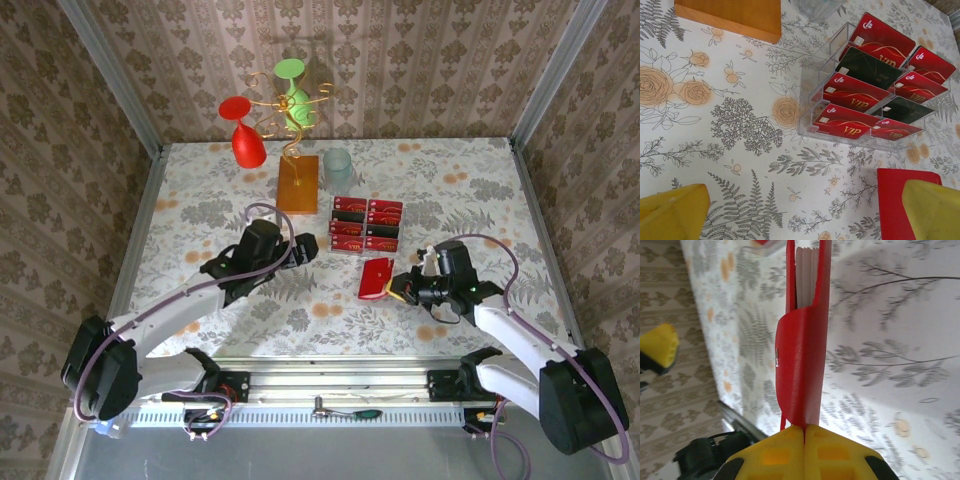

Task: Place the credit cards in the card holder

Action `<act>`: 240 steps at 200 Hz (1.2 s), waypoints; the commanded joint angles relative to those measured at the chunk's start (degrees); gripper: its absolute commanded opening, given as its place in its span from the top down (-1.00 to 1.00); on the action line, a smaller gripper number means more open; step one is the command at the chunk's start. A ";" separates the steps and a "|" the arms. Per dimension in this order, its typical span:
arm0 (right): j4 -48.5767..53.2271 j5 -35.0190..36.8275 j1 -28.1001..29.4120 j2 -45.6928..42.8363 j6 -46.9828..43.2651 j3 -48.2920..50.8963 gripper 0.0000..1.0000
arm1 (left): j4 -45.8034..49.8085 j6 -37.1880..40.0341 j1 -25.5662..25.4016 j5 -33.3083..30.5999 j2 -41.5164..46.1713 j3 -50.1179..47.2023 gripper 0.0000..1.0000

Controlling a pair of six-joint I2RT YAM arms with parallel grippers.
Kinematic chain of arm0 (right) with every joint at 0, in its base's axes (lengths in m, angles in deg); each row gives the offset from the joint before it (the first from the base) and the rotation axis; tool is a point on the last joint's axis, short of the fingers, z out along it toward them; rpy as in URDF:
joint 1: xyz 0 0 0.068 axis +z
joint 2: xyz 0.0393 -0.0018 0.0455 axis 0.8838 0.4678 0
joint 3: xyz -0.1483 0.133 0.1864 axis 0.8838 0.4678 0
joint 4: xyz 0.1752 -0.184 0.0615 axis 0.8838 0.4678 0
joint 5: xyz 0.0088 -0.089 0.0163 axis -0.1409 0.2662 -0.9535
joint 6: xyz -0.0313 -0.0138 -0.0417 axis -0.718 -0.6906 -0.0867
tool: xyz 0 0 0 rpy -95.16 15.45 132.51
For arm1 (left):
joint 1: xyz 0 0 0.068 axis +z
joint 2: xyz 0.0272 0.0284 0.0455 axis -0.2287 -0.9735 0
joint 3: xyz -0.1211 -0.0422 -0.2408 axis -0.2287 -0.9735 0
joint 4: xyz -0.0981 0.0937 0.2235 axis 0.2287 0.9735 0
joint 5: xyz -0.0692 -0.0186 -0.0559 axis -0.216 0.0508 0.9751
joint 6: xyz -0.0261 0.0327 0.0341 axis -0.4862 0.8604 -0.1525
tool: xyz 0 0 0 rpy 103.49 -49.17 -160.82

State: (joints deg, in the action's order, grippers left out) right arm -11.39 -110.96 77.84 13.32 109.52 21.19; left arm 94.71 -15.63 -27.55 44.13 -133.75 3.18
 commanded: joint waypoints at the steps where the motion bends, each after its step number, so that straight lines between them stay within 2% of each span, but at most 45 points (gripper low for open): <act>1: -5.86 -4.76 1.59 -1.05 5.40 -4.59 1.00 | -2.79 0.26 0.93 3.90 0.64 -0.12 -1.00; 80: -20.96 -5.00 10.88 12.41 14.03 -19.69 1.00 | -15.58 -6.80 3.20 11.58 -0.81 0.23 -1.00; 113: -23.39 -4.76 13.90 17.30 14.77 -24.88 1.00 | -20.39 -10.49 4.38 13.31 -1.54 -1.24 -1.00; 167: -26.04 -4.67 15.63 20.07 15.16 -26.81 1.00 | -28.86 -17.61 6.18 14.78 -2.77 -5.16 -1.00; 240: -27.84 -4.58 16.62 22.56 15.25 -27.76 1.00 | -46.88 -30.22 5.90 17.92 -7.86 -8.63 -1.00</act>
State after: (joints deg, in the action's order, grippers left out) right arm -35.76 -114.26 93.90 34.06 124.36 -4.04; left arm 57.82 -39.91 -21.35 60.30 -141.05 -4.65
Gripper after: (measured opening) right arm 0.063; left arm 0.999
